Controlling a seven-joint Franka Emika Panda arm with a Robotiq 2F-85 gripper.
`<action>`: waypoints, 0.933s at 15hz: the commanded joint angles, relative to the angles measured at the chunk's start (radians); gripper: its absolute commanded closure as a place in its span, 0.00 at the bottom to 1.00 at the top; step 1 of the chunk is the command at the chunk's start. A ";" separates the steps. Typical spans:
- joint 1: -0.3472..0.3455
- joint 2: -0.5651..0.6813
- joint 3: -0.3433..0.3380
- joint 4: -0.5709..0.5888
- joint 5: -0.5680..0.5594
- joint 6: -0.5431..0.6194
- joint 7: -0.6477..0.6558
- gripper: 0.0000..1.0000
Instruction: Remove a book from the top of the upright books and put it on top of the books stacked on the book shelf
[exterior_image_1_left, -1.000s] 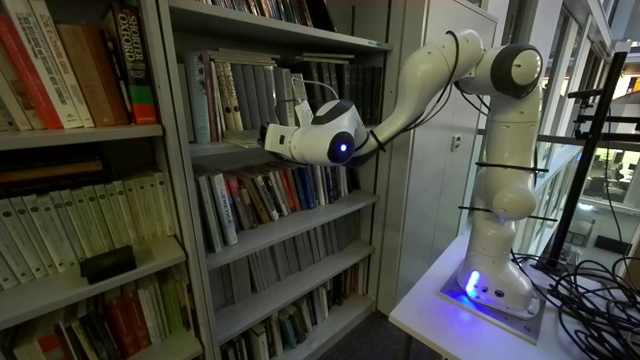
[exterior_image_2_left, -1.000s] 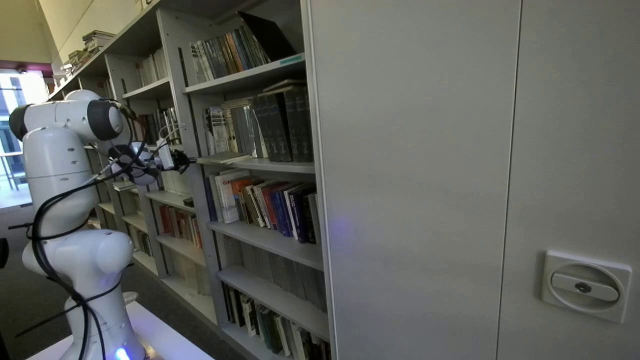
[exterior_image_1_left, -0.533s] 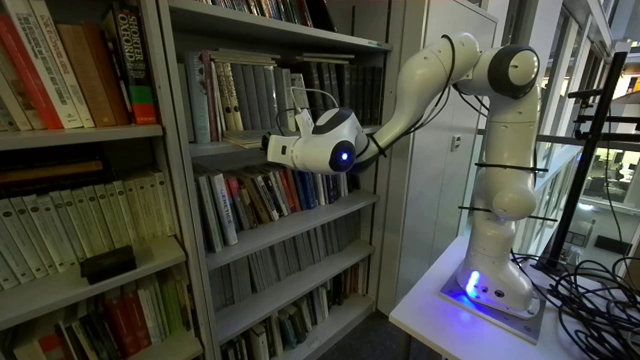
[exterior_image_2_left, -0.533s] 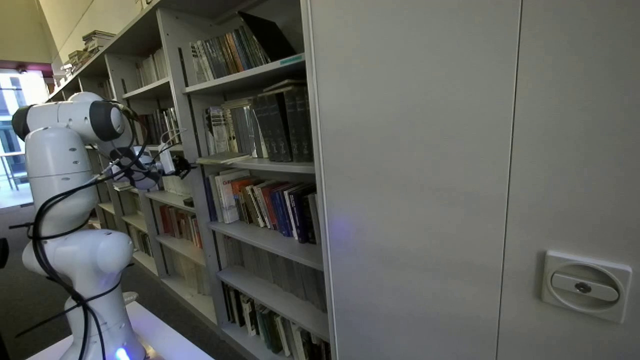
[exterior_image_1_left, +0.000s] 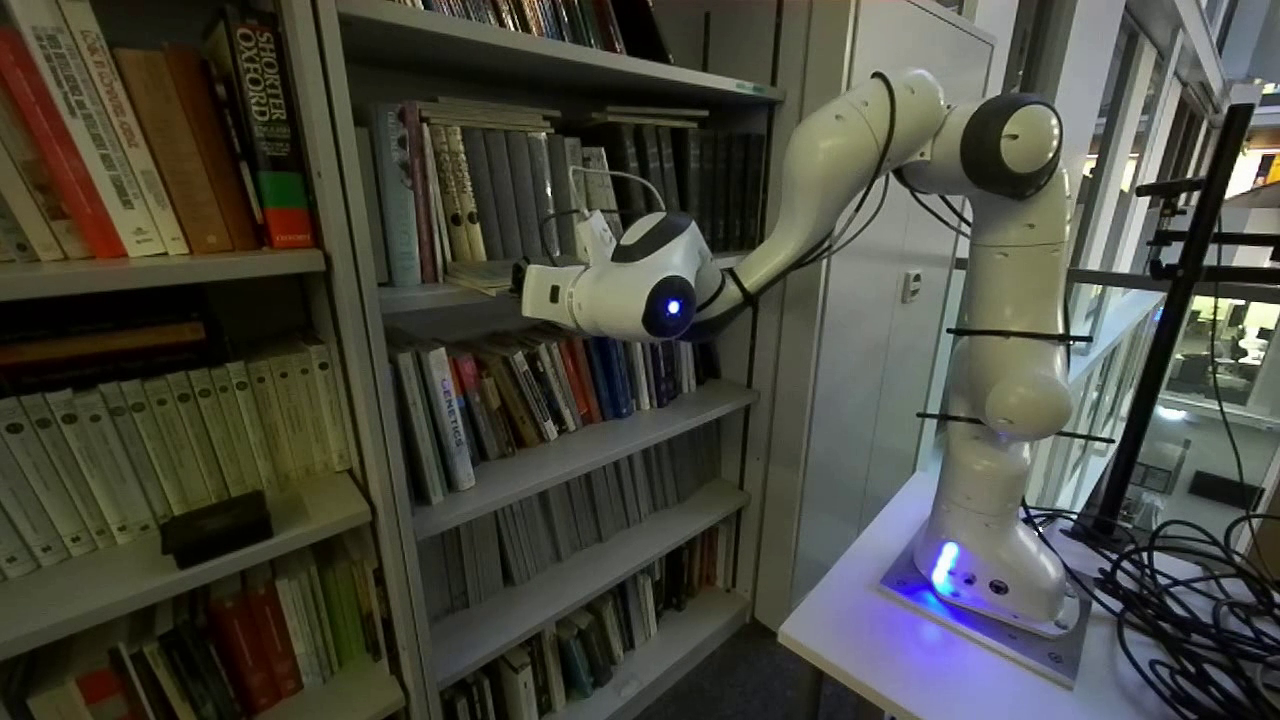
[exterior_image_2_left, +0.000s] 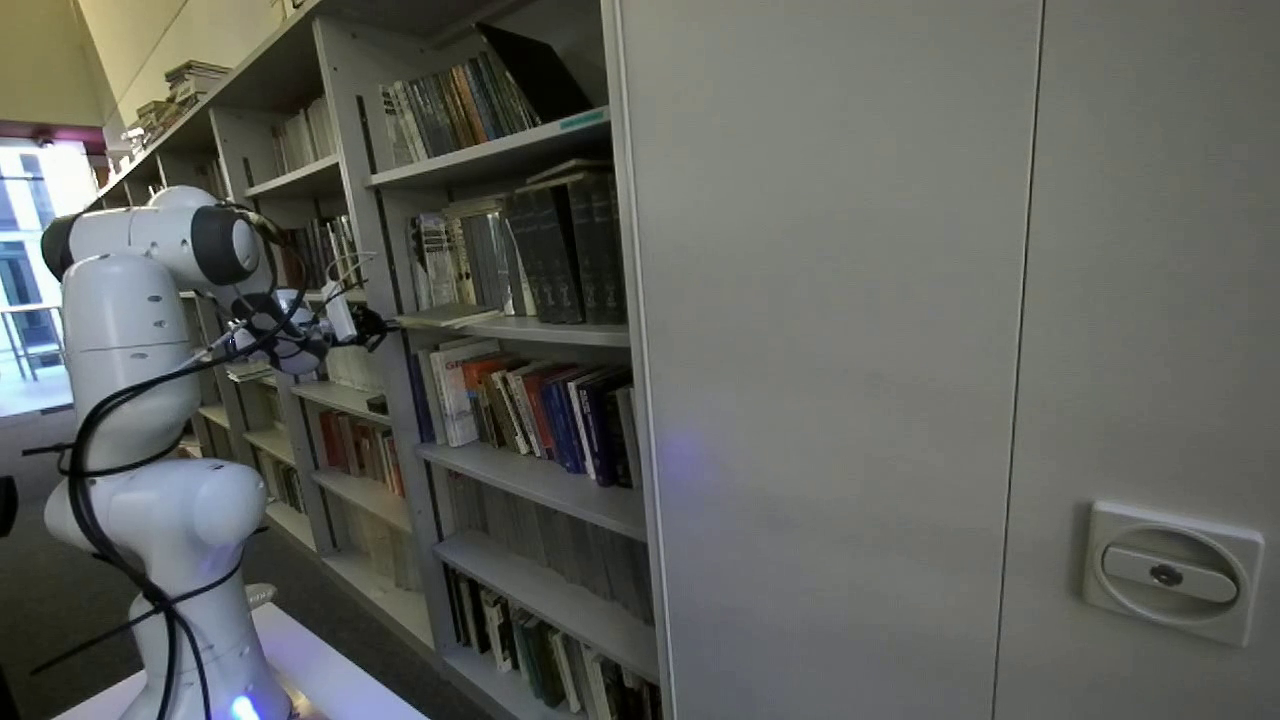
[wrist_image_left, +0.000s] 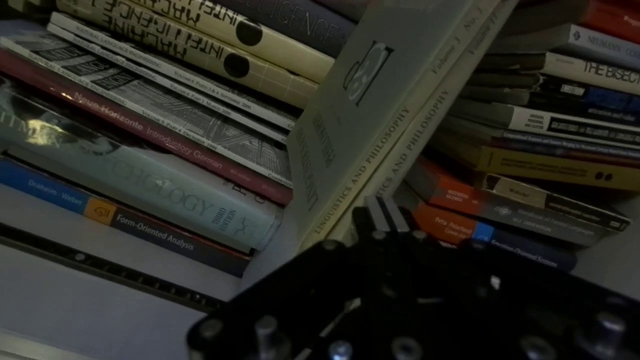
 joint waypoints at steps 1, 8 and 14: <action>-0.007 0.029 -0.015 0.069 -0.043 0.029 -0.048 1.00; -0.004 0.057 -0.022 0.125 -0.055 0.027 -0.081 1.00; 0.002 -0.003 -0.009 0.071 -0.022 0.017 -0.025 1.00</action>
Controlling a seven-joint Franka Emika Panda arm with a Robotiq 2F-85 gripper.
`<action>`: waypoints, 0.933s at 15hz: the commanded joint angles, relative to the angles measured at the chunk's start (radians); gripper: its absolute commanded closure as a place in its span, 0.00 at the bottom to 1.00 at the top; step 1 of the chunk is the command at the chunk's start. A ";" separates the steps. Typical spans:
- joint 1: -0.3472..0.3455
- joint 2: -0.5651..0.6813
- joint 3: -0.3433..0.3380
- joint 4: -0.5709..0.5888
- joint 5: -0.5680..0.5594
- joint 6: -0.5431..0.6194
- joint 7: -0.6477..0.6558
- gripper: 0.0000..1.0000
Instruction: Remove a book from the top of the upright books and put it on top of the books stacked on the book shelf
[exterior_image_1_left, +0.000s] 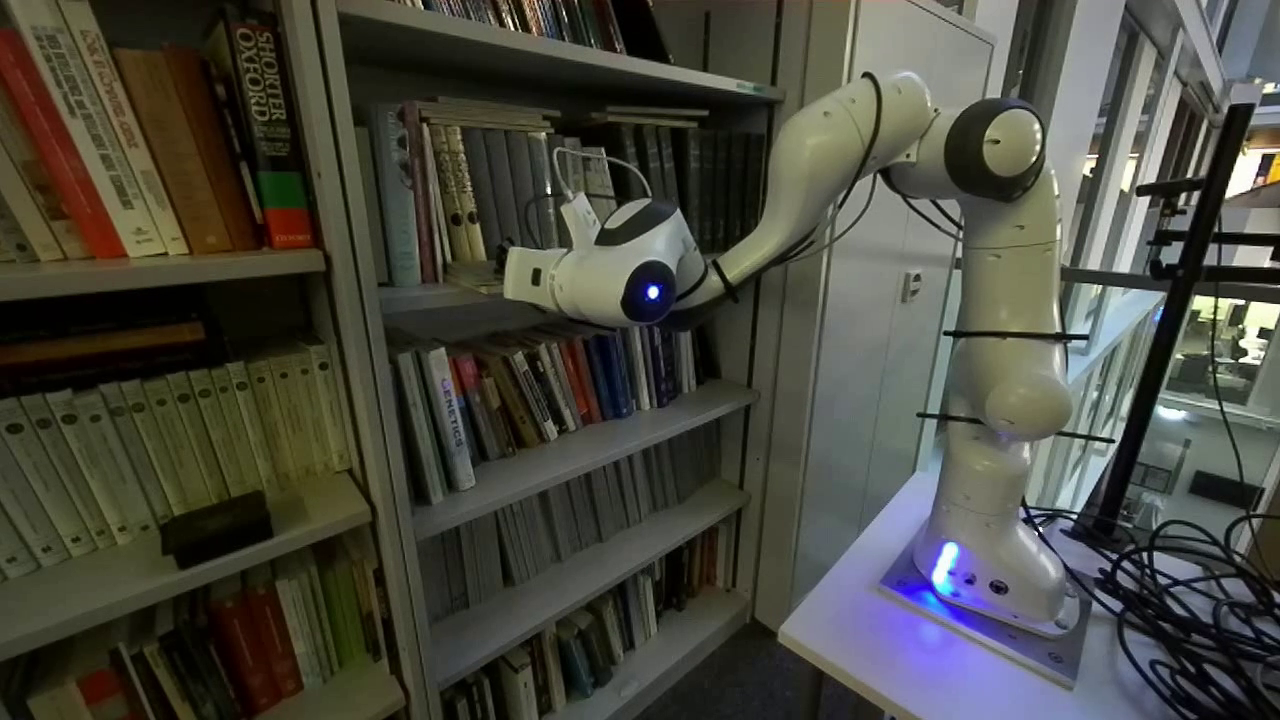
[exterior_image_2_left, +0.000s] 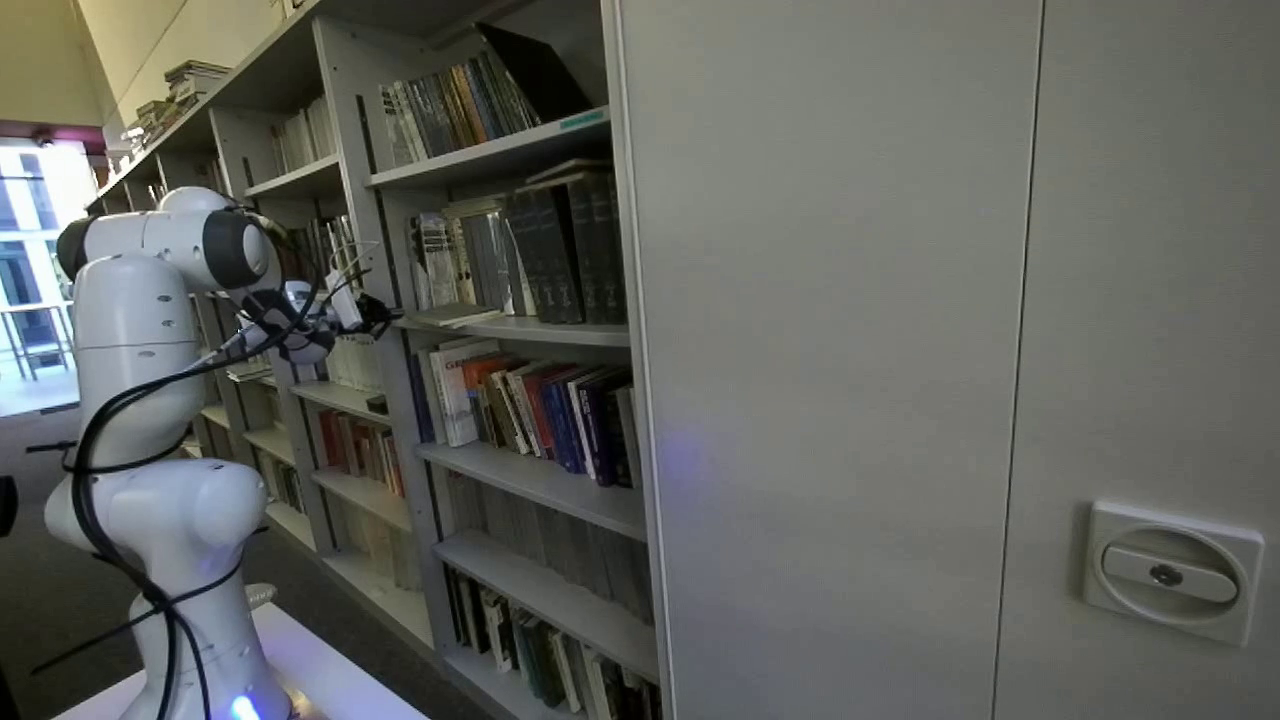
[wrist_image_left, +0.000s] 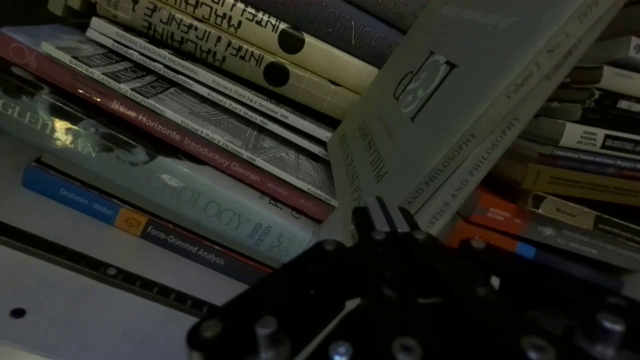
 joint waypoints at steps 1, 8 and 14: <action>0.002 -0.058 0.004 -0.033 0.009 0.018 0.032 1.00; 0.009 -0.106 0.016 -0.093 0.054 0.014 0.052 1.00; 0.001 -0.074 0.005 -0.084 0.037 0.011 0.043 1.00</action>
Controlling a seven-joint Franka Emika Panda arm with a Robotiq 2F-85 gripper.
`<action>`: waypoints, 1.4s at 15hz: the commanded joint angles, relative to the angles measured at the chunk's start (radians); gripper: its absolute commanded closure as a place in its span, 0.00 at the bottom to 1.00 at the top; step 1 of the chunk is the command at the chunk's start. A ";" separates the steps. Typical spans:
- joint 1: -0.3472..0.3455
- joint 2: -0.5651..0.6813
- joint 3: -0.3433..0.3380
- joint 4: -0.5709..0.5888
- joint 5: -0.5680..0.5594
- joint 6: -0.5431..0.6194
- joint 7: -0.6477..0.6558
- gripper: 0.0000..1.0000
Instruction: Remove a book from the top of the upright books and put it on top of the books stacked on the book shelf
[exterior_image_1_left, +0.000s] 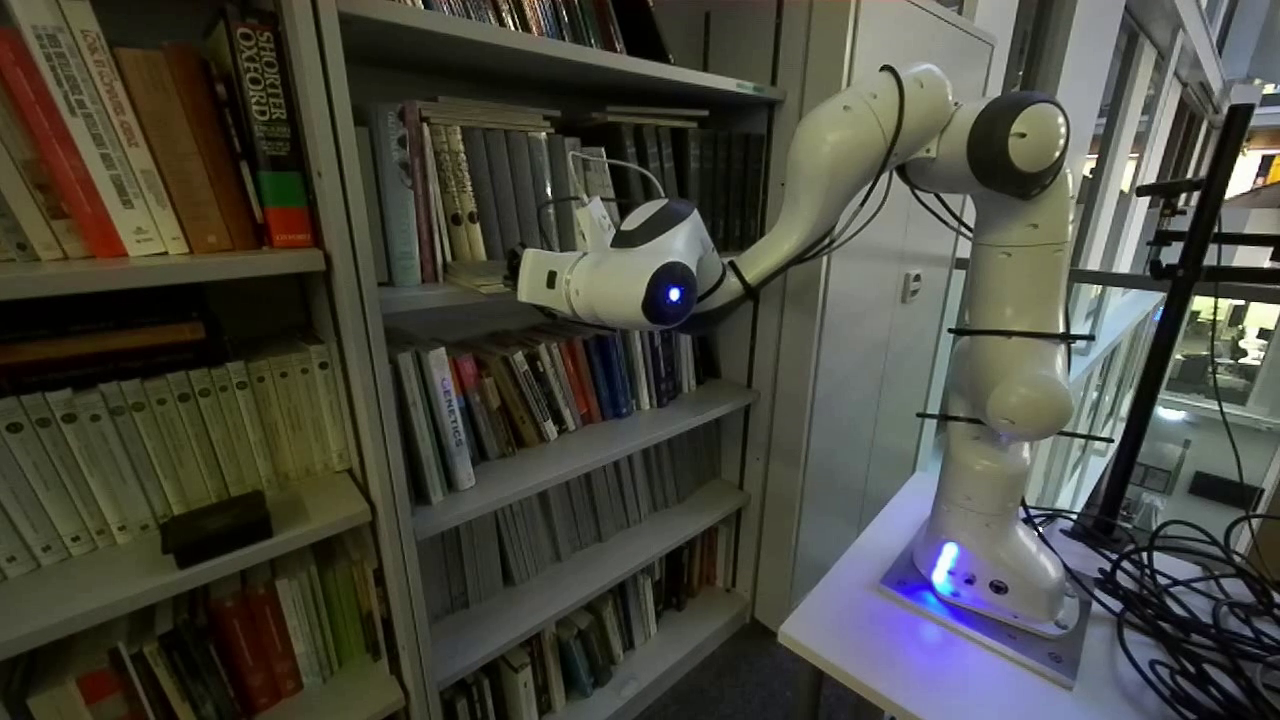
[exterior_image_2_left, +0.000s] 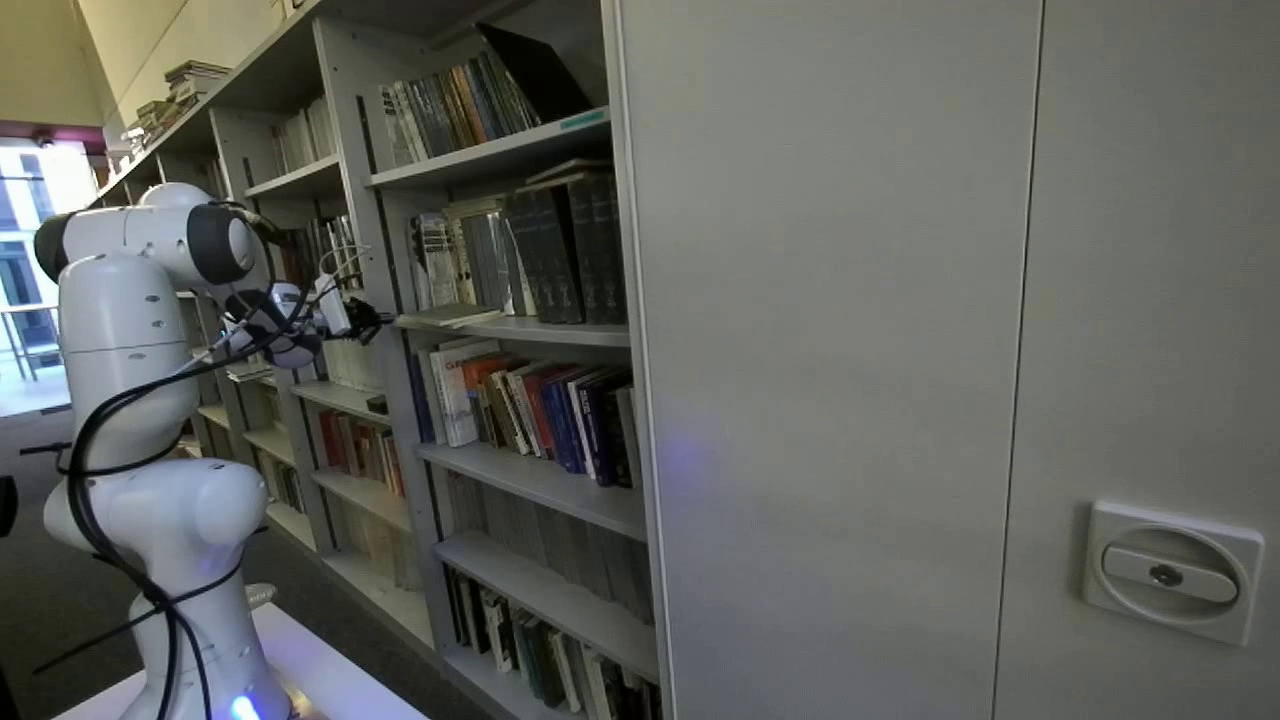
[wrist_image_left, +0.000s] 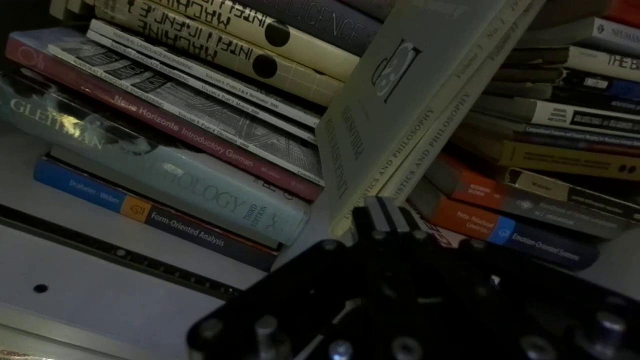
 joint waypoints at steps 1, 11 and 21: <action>-0.011 -0.011 -0.014 -0.007 -0.012 0.009 0.001 1.00; -0.015 -0.002 -0.035 -0.001 -0.010 0.003 -0.004 1.00; -0.019 0.019 -0.045 -0.010 -0.005 -0.002 -0.003 1.00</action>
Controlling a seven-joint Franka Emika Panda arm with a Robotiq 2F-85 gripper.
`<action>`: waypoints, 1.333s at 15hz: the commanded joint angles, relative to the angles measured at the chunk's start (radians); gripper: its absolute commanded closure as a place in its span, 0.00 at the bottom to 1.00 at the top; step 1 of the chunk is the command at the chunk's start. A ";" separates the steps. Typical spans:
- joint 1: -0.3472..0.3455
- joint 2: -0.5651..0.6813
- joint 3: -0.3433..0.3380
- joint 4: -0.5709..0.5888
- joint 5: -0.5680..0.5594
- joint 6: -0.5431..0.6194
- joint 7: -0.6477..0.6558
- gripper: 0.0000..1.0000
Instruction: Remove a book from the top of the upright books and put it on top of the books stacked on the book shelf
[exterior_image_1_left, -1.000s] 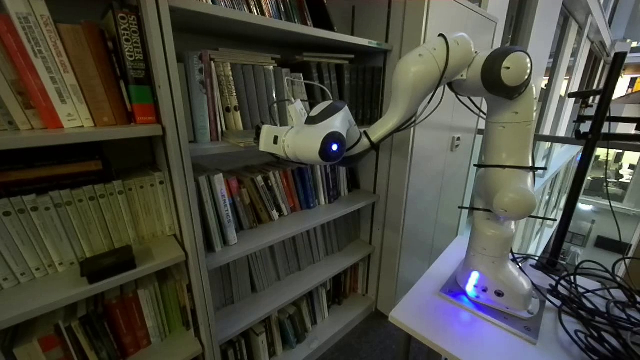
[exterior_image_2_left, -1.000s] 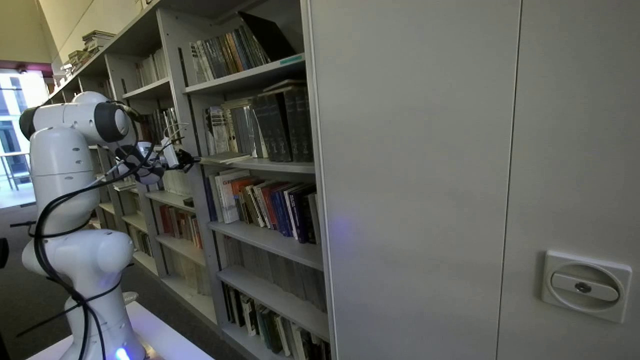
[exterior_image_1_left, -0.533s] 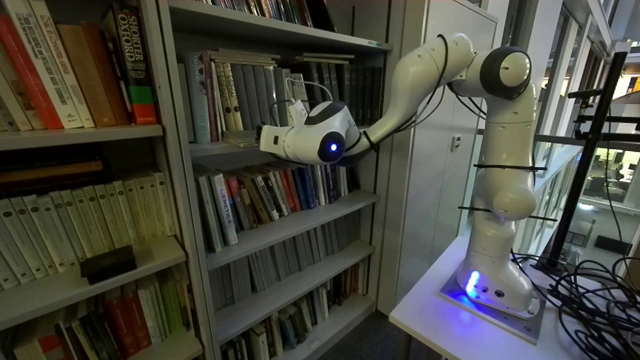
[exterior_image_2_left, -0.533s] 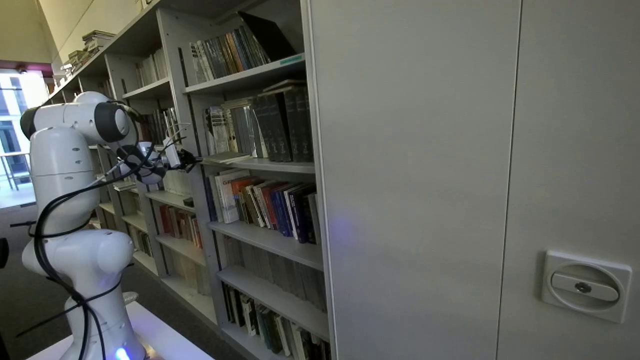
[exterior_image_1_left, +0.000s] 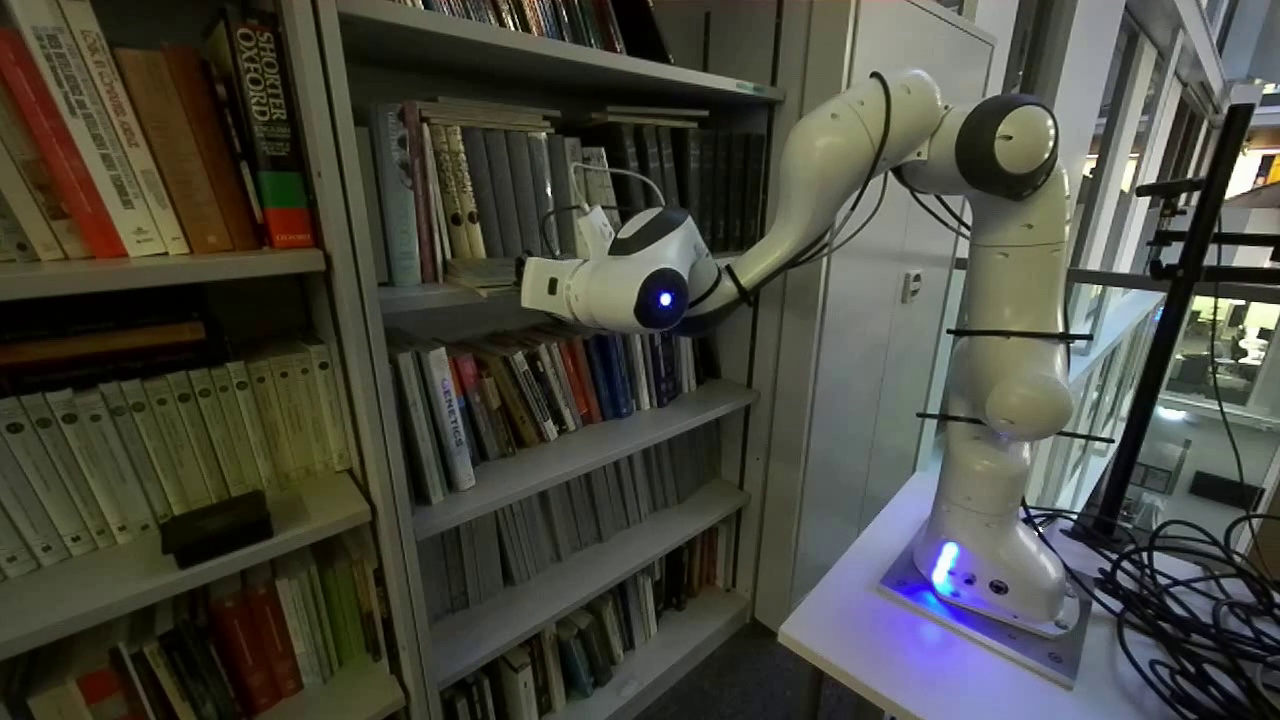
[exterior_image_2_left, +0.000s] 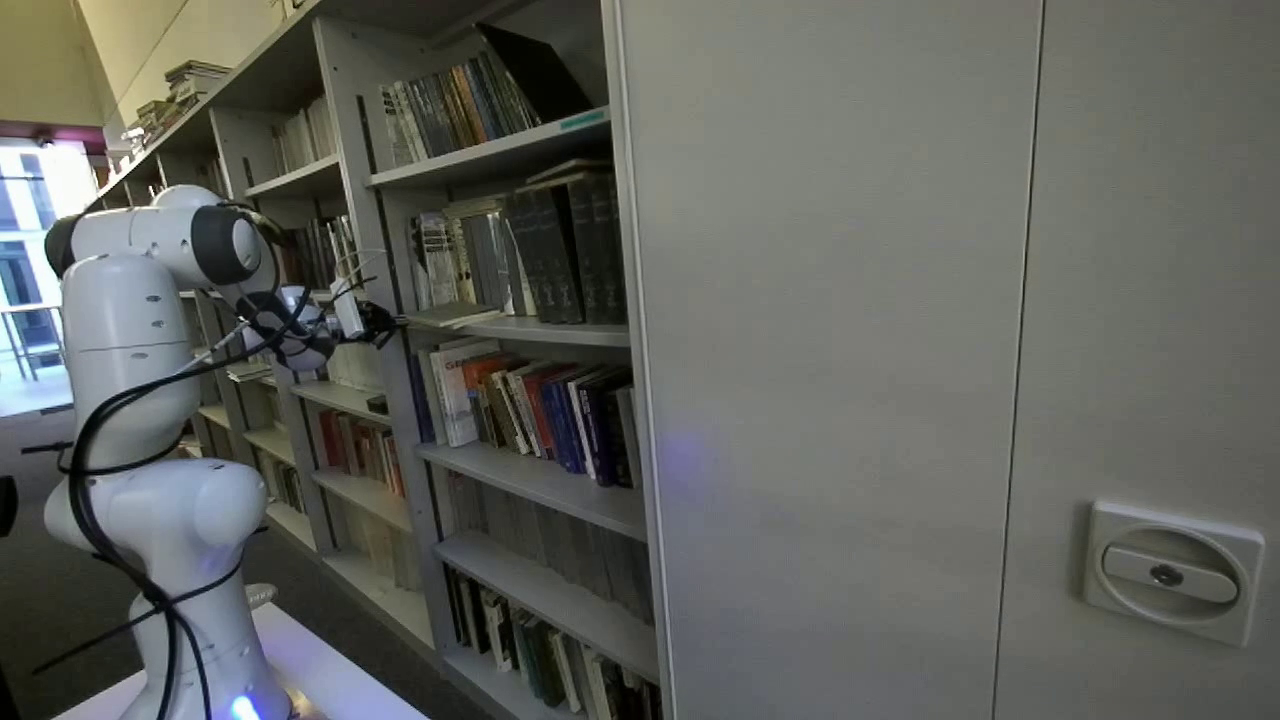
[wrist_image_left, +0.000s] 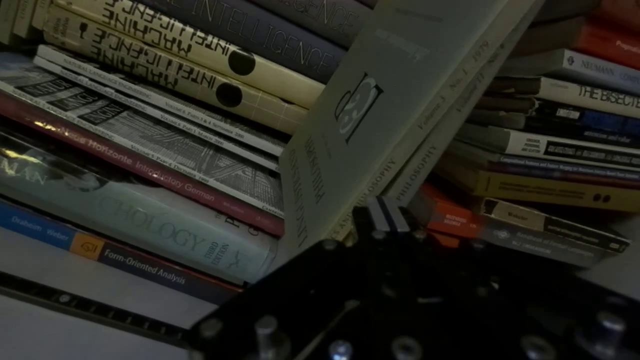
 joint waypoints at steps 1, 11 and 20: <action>-0.013 0.009 -0.002 0.001 -0.005 -0.002 -0.002 1.00; -0.012 0.008 -0.002 0.031 -0.019 -0.002 -0.010 1.00; -0.010 -0.020 0.001 0.030 -0.021 -0.002 0.005 1.00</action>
